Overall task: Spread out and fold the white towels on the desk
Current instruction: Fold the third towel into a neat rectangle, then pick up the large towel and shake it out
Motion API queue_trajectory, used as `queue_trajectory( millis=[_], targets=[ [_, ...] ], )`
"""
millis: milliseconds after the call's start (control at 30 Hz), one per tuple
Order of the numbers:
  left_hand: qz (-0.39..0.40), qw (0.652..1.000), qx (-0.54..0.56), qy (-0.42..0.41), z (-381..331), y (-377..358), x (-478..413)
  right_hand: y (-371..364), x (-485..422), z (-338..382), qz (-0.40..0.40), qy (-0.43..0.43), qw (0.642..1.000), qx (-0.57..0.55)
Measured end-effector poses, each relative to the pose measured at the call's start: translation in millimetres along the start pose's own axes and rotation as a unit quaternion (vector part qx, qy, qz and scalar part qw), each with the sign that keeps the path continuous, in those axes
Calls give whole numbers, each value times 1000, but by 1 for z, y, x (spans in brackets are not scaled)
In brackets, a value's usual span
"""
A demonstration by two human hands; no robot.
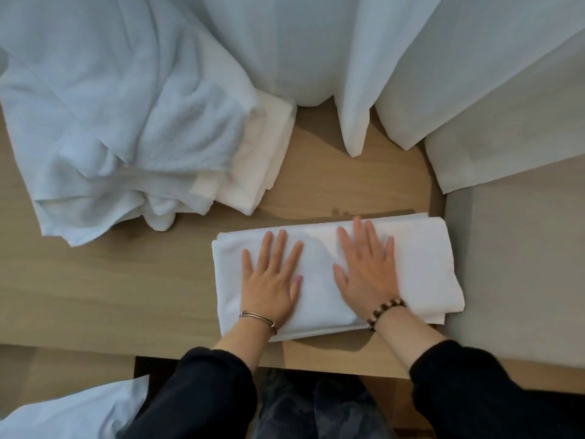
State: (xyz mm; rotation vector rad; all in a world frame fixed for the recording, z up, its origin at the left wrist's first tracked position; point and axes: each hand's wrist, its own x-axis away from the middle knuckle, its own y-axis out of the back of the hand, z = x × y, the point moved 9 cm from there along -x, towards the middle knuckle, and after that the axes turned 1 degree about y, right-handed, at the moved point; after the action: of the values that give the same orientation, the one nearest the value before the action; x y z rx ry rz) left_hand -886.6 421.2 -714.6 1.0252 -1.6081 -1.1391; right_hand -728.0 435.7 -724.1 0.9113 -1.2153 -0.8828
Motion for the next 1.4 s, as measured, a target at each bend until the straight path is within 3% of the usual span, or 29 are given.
queue_trajectory(
  millis=[67, 267, 467, 567, 800, 967, 1100, 1233, 1333, 1400],
  targets=[
    [22, 1000, -15, 8, 5, -18, 3, -25, 4, -2, 32, 15, 999, 22],
    [9, 999, -26, 18, 8, -33, 3, -28, 2, -6, -13, 20, 1000, 20],
    [127, 991, -12, 28, 5, -25, 3, -27, 3, -4, 99, 7, 995, 21],
    [162, 986, -17, 31, 7, -2, 6, 8, 6, 5, 103, 2, 994, -29],
    [80, 996, 9, 36, 23, 106, -3, 121, -10, 62, 0, 40, 993, -108],
    [30, 992, 19, 119, 108, 171, -17, 189, -42, 122, -65, 36, 973, -218],
    [-30, 970, 48, 235, 216, 204, -27, 226, -84, 158, -108, -2, 939, -326],
    [-37, 890, 201, 408, 320, 195, -39, 200, -140, 197, -17, -81, 927, -367],
    [40, 856, 368, 362, 345, 156, -66, 166, -172, 237, 65, -59, 961, -261],
    [78, 860, 367, 347, 352, 137, -75, 136, -183, 260, 119, -18, 980, -157]
  ],
)
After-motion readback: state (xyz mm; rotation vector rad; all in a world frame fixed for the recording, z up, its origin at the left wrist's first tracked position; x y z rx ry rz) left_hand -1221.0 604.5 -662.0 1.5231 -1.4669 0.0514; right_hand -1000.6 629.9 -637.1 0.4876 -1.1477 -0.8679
